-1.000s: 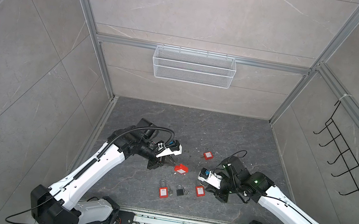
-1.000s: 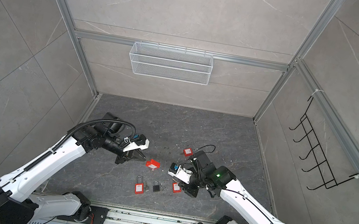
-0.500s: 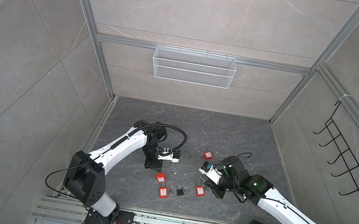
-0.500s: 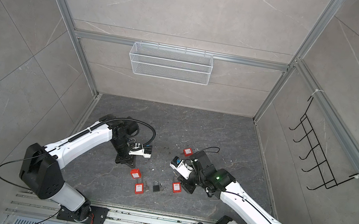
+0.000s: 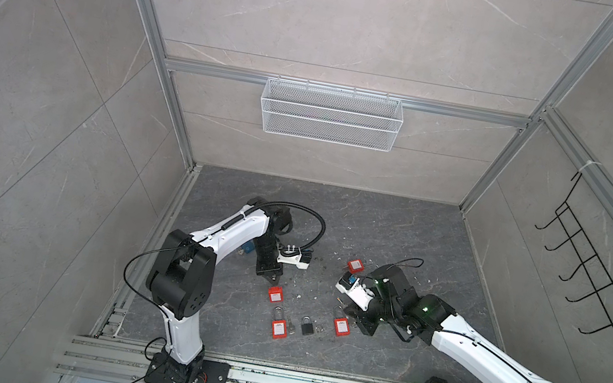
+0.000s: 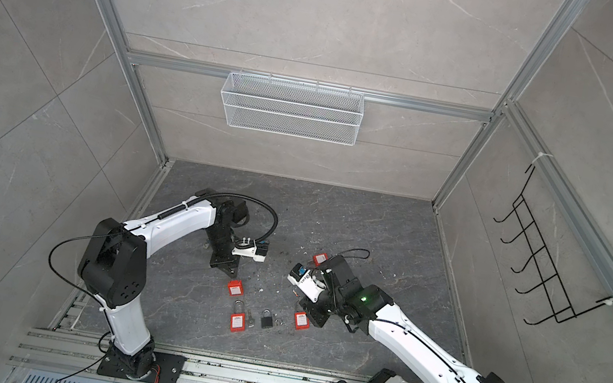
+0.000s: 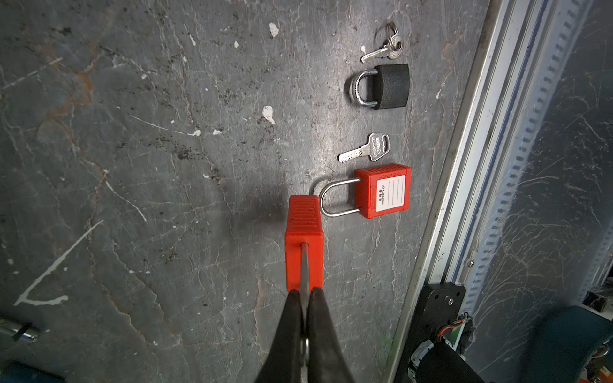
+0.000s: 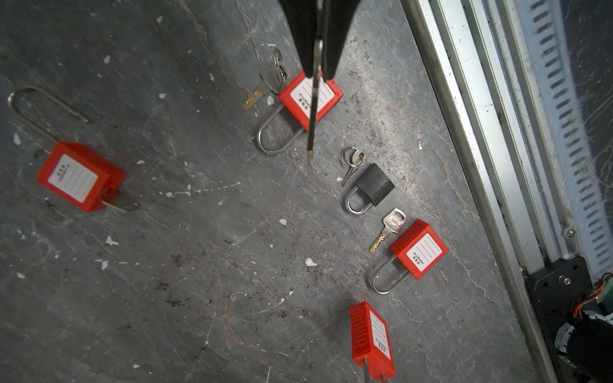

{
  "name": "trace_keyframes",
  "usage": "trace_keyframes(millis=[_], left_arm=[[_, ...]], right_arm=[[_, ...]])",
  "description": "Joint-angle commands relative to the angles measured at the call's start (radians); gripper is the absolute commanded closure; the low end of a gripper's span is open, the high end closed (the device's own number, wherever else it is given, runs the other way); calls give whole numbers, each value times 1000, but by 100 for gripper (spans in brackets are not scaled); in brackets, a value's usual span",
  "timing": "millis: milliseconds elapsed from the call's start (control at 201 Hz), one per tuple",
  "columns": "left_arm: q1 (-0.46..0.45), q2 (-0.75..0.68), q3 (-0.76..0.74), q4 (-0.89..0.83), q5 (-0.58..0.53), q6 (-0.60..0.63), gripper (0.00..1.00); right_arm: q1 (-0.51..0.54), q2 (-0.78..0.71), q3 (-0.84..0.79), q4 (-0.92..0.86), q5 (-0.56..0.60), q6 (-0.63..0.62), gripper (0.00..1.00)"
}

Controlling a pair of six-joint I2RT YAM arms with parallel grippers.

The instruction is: Lock with the key

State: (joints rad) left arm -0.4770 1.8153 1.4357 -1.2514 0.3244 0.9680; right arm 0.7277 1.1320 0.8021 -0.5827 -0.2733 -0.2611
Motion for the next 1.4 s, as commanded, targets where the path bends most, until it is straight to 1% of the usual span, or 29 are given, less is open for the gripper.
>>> trace_keyframes(millis=[0, 234, 448, 573, 707, 797, 1031, 1121, 1185, 1260, 1395], left_arm=[[2, 28, 33, -37, 45, 34, 100], [2, 78, 41, -17, 39, 29, 100], [3, 112, 49, 8, 15, 26, 100], [4, 125, 46, 43, -7, 20, 91], [18, 128, 45, 81, -33, 11, 88], [27, 127, 43, 100, -41, 12, 83], [53, 136, 31, 162, -44, 1, 80], [60, 139, 33, 184, -38, -3, 80], [67, 141, 38, 196, -39, -16, 78], [79, 132, 37, 214, -32, -24, 74], [100, 96, 27, 251, -22, -45, 73]], right_arm=[[-2, 18, -5, 20, -24, 14, 100], [-2, 46, 4, 35, -49, 41, 100], [-2, 40, 12, 51, -64, 145, 100], [1, 62, 29, 61, -74, 217, 100], [7, 87, 38, 92, -70, 298, 100], [12, 118, 41, 106, -64, 347, 100], [42, 194, 85, 100, -24, 447, 100], [69, 218, 99, 123, -15, 493, 100], [90, 242, 120, 126, -9, 529, 100], [113, 271, 152, 120, -2, 571, 100], [143, 324, 194, 122, 11, 649, 100]])
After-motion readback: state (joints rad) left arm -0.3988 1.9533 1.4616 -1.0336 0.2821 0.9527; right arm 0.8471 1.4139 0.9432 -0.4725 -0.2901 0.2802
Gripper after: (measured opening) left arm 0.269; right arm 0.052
